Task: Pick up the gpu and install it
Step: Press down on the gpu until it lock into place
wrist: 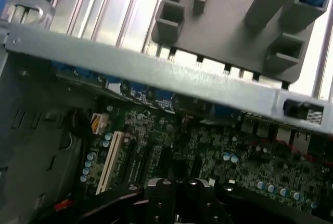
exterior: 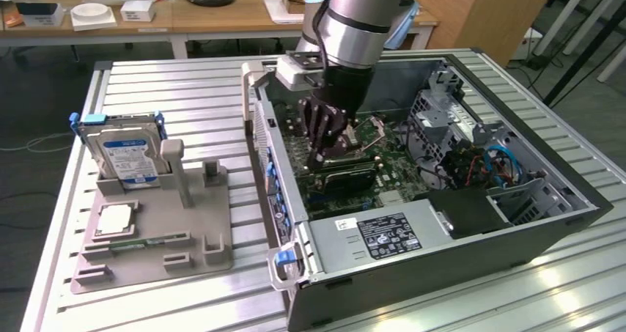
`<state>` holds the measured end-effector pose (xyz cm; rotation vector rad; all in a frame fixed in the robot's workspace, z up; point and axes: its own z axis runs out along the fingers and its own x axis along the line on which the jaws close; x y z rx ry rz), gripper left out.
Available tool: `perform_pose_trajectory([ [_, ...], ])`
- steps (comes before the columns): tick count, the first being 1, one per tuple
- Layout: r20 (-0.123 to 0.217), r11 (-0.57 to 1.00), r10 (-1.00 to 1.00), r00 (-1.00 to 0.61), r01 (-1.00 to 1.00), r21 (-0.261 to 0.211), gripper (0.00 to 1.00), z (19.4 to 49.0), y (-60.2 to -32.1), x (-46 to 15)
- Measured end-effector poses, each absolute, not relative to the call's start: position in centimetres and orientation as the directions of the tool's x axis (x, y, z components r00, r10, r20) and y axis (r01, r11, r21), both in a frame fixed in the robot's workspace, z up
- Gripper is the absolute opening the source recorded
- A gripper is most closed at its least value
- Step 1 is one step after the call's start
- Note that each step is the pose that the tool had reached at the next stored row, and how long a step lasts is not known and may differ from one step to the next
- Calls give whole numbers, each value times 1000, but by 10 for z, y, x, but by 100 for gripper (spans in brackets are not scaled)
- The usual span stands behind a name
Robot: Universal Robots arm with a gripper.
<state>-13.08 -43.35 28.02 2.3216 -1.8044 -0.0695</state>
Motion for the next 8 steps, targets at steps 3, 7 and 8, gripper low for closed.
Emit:
perform_pose_trajectory([
  [3,86,-235,-964,253,-954,184,11,277,-433,-117],
  [7,86,-235,-964,253,-954,184,11,275,-433,-100],
  [8,86,-235,-964,253,-955,182,11,275,-433,-96],
])
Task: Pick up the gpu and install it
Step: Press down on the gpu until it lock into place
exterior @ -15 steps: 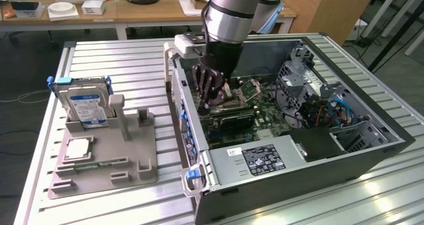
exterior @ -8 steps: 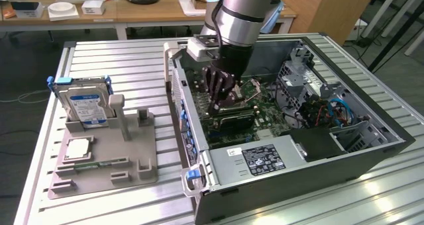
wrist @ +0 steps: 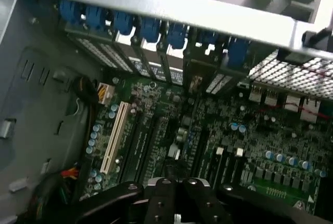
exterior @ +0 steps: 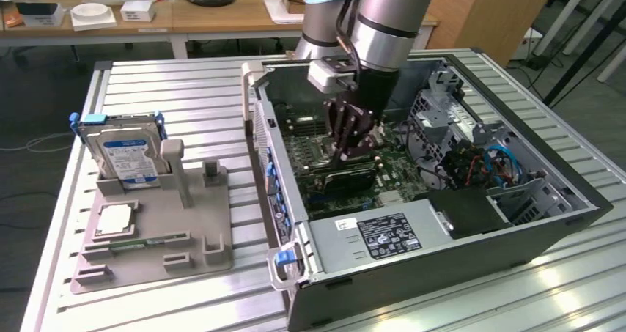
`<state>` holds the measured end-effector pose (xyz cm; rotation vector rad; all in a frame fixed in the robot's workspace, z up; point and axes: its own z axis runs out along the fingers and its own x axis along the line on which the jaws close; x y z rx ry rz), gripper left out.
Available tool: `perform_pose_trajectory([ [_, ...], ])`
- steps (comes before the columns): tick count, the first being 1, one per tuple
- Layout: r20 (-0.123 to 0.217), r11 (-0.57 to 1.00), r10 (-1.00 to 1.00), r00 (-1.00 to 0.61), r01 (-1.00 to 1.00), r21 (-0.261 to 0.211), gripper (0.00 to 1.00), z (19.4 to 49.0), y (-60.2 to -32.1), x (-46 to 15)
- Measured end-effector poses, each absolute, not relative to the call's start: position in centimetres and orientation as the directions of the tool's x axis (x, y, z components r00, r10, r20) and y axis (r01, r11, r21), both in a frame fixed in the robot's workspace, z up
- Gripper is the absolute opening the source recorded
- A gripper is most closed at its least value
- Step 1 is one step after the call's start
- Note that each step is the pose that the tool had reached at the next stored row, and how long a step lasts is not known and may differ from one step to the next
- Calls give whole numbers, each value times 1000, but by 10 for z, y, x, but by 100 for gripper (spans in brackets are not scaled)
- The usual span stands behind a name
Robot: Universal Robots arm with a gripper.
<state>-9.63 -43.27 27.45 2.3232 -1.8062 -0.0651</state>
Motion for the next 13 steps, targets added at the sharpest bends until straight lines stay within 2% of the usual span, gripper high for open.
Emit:
perform_pose_trajectory([
  [13,102,-233,-963,250,-960,152,11,260,-433,-94],
])
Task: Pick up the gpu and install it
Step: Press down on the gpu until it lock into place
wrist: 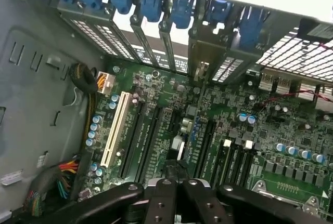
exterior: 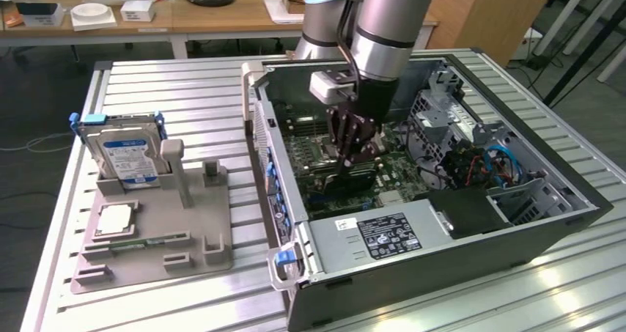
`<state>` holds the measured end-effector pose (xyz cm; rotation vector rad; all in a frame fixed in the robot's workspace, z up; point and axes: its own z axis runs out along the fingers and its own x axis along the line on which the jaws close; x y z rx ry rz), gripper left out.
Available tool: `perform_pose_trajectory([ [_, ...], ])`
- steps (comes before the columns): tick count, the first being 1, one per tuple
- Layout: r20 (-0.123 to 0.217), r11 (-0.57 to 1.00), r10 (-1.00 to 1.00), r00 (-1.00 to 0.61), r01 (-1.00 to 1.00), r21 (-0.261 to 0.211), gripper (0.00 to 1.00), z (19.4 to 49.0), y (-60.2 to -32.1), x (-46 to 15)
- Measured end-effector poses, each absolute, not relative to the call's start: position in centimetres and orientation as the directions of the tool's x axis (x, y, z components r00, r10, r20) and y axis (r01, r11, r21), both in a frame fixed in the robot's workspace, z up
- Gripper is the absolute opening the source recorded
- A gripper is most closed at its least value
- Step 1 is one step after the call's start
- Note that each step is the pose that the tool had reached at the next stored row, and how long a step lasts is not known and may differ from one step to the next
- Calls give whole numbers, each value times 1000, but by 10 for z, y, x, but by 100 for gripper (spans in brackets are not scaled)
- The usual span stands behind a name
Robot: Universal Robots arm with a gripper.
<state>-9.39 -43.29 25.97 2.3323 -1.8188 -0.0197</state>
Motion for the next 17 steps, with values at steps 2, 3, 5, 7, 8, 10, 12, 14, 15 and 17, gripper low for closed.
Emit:
perform_pose_trajectory([
  [2,104,-233,-963,249,-961,147,11,258,-433,-94],
  [3,105,-233,-963,249,-961,146,11,257,-433,-94],
  [5,101,-234,-963,249,-962,142,11,260,-432,-93],
  [7,102,-234,-963,249,-962,144,11,270,-433,-94],
  [8,103,-234,-963,249,-962,145,11,275,-433,-94],
  [10,103,-234,-963,249,-962,144,11,283,-433,-94],
  [12,103,-234,-963,249,-962,145,11,293,-433,-94],
  [14,103,-234,-963,249,-962,145,11,296,-433,-94],
  [15,103,-233,-963,249,-962,145,11,296,-433,-94],
  [17,103,-234,-963,249,-962,144,11,296,-433,-94],
])
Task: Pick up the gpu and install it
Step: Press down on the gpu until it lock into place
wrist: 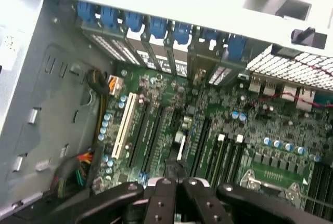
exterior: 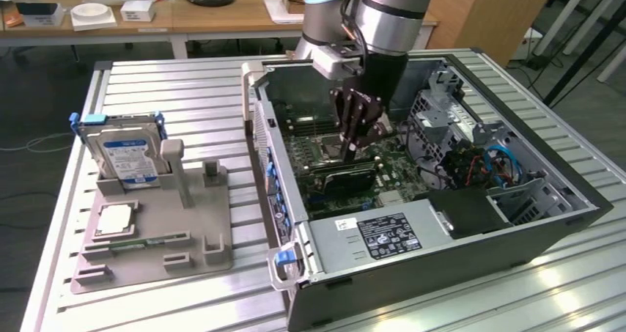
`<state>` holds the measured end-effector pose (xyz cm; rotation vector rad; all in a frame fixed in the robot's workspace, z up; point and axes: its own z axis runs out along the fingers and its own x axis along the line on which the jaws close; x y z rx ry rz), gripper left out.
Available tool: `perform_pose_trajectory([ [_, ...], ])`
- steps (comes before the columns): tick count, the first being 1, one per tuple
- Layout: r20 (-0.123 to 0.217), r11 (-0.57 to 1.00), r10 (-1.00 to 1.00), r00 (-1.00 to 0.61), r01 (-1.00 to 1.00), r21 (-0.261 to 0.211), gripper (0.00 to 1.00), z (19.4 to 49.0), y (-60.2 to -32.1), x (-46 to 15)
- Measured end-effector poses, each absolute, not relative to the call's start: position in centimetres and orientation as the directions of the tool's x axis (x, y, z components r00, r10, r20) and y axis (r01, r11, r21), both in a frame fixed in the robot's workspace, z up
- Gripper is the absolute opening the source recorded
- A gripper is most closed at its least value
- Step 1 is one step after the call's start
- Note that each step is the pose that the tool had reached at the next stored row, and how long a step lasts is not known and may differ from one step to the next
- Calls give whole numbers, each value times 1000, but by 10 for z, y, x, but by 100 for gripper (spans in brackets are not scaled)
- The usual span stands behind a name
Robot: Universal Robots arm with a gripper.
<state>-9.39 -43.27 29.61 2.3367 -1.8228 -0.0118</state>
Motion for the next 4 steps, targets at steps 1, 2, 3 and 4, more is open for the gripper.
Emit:
perform_pose_trajectory([
  [1,103,-234,-963,249,-962,145,11,296,-433,-94],
  [2,103,-234,-963,249,-962,145,11,296,-433,-94],
  [3,103,-233,-963,249,-962,145,11,296,-433,-94],
  [4,103,-234,-963,249,-962,145,11,296,-433,-94],
])
